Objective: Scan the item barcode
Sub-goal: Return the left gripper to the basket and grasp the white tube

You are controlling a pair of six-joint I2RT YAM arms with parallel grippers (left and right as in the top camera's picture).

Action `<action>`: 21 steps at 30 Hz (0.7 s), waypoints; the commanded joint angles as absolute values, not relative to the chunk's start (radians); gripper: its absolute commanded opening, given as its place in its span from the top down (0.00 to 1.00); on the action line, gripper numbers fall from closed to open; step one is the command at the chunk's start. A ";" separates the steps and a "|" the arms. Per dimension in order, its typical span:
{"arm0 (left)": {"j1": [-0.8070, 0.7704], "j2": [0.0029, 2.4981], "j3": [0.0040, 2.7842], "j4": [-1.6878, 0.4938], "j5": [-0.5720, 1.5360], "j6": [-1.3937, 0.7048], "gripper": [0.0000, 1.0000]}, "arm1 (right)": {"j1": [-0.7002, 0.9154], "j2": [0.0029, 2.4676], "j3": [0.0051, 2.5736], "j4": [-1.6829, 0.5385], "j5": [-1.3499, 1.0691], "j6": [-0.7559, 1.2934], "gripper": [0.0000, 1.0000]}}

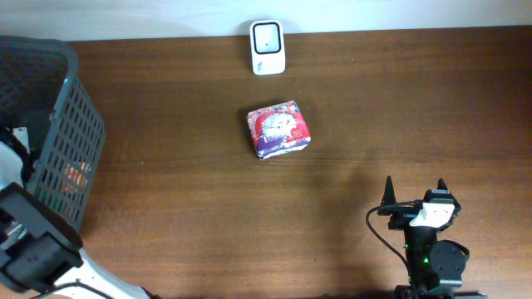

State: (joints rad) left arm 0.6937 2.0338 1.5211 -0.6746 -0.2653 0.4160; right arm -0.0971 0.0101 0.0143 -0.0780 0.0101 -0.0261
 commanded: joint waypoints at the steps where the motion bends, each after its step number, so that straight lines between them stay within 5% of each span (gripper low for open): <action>1: 0.711 2.048 1.517 -0.690 -0.277 0.425 0.37 | -0.091 0.004 0.006 -0.080 0.012 -0.019 0.01; 3: 0.738 2.048 1.515 -0.690 -0.247 0.424 0.33 | -0.091 0.004 0.006 -0.080 0.012 -0.019 0.01; 6: 0.779 2.049 1.458 -0.685 -0.168 0.425 0.50 | -0.091 0.004 0.006 -0.080 0.012 -0.019 0.01; 8: 0.793 2.048 1.456 -0.685 -0.168 0.416 0.85 | -0.091 0.004 0.006 -0.080 0.012 -0.019 0.01; 10: 0.793 2.043 1.463 -0.689 -0.102 0.386 1.00 | -0.091 0.004 0.006 -0.080 0.012 -0.019 0.01; 16: 0.792 1.808 1.653 -0.689 0.224 0.168 1.00 | -0.091 0.004 0.006 -0.080 0.012 -0.019 0.01; 21: 0.792 1.586 1.702 -0.605 0.253 0.012 1.00 | -0.091 0.004 0.006 -0.080 0.012 -0.019 0.02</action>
State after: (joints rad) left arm 0.7925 1.6684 1.6814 -0.6430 0.2153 0.1040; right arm -0.0971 0.0101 0.0143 -0.0780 0.0101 -0.0261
